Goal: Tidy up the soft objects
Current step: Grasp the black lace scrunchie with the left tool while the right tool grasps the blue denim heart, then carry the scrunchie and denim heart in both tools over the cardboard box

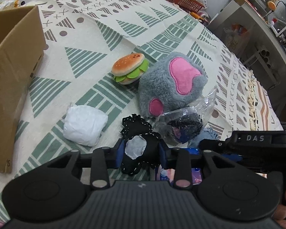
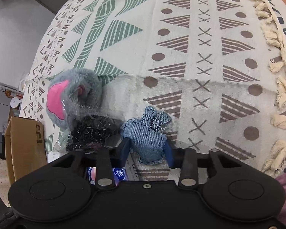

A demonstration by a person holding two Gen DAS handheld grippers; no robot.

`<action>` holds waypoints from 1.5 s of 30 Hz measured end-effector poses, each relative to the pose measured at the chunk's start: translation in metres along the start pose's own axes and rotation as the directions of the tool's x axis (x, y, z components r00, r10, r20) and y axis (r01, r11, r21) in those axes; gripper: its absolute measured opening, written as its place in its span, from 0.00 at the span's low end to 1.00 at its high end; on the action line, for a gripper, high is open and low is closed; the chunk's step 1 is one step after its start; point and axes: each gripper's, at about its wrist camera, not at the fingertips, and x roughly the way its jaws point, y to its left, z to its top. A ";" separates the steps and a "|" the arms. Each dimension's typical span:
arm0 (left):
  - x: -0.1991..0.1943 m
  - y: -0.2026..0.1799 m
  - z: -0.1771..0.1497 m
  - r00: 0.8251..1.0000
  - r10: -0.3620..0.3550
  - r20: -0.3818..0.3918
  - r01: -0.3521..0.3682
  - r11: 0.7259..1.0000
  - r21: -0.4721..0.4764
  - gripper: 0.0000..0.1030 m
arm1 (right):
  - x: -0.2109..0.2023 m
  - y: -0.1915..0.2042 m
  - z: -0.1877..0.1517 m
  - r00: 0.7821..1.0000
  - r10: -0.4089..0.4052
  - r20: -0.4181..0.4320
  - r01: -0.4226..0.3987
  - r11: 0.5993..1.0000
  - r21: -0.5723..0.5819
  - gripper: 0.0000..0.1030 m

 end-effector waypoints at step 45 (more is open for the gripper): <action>-0.184 0.042 0.004 0.931 0.064 0.360 -0.058 0.998 -0.027 0.35 | -0.151 0.126 -0.082 0.912 0.228 0.341 -0.136 0.952 -0.273 0.15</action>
